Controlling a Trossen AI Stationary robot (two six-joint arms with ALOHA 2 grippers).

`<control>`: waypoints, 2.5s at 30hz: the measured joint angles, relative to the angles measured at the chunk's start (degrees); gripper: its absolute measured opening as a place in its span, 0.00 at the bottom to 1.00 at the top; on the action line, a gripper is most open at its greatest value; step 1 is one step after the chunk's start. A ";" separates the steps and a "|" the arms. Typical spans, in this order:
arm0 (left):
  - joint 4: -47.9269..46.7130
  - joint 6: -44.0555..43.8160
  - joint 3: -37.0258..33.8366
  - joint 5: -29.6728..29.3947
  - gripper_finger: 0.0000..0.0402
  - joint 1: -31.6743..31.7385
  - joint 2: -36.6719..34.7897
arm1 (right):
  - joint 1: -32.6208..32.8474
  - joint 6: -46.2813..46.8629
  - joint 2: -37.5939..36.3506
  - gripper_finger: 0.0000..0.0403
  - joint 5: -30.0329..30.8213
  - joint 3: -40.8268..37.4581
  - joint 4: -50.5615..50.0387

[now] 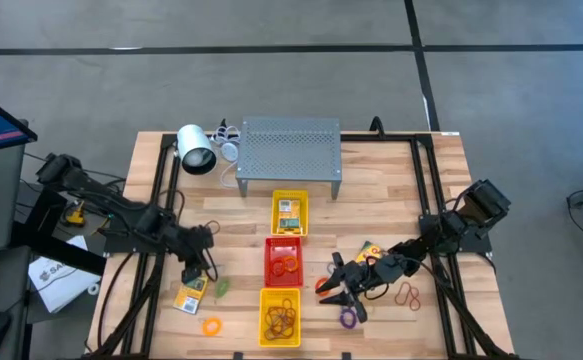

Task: Pick & Place Office Desk Supplies
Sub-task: Put the blue rubber band into the bottom yellow bin

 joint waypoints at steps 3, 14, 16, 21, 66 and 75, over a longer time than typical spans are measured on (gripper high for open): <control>0.32 0.90 0.00 -0.57 0.00 0.07 -0.66 | 0.00 0.00 0.00 0.31 0.00 0.00 0.02; 15.19 11.66 0.00 -4.11 0.00 0.40 -0.75 | -0.13 -0.04 0.00 0.31 0.63 0.00 3.25; 17.44 14.35 0.01 -5.89 0.00 0.70 -0.75 | -0.13 -0.04 -0.02 0.31 2.34 0.18 3.86; 22.94 21.68 0.02 -11.37 0.00 1.27 -0.75 | -1.08 -0.17 0.98 0.31 5.46 2.96 4.16; 45.07 36.46 0.07 -29.39 0.00 1.32 8.22 | -16.13 -2.99 25.22 0.31 -10.60 31.67 4.76; 44.76 37.55 0.04 -25.90 0.00 1.26 5.21 | -16.13 -2.99 25.18 0.31 -10.60 31.67 2.34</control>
